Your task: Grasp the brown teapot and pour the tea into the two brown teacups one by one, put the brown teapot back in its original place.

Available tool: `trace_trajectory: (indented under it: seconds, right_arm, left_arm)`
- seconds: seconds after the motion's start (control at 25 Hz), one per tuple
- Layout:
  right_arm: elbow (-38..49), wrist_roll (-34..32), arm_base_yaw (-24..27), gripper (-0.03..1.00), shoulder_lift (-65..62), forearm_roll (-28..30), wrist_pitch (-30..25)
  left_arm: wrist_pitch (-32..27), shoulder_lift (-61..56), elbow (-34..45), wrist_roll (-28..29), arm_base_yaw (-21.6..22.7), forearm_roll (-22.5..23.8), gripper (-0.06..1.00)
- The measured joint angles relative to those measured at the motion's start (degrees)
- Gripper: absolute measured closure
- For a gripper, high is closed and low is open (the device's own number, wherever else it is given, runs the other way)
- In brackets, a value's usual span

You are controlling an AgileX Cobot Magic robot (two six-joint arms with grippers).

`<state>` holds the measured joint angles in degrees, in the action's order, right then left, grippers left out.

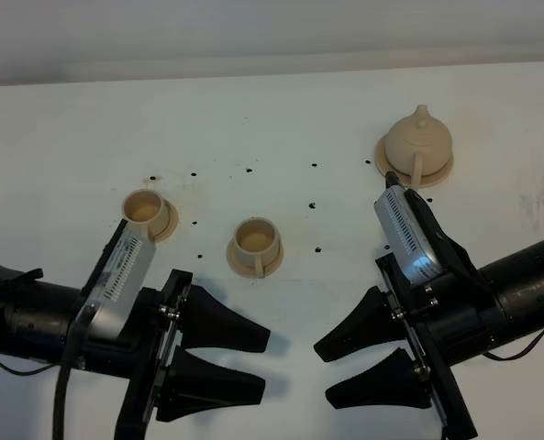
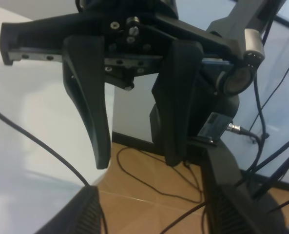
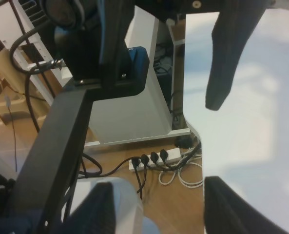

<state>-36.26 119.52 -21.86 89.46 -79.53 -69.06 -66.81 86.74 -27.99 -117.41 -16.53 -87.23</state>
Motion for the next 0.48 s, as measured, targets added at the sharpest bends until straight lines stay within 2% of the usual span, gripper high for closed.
trace_trajectory:
  seconds: [0.12,0.28,0.4,0.48]
  right_arm:
    - [0.0,-0.08,0.0,0.56,0.0,0.0,0.0]
    - [0.0,-1.77,0.0,0.56,0.0,0.0,0.0]
    - [0.0,-4.28,0.0,0.56,0.0,0.2,0.0]
    - [0.0,-5.98,0.0,0.56,0.0,0.59,0.0]
  left_arm:
    - [0.0,0.0,0.0,-2.51,0.0,-0.64,0.46]
    - [-0.86,-0.17,-0.42,-2.89,0.0,-4.09,0.46]
    - [-1.07,-2.59,-2.81,1.05,0.0,-4.97,0.46]
    - [-0.87,-5.58,-5.49,6.98,0.0,-4.24,0.46]
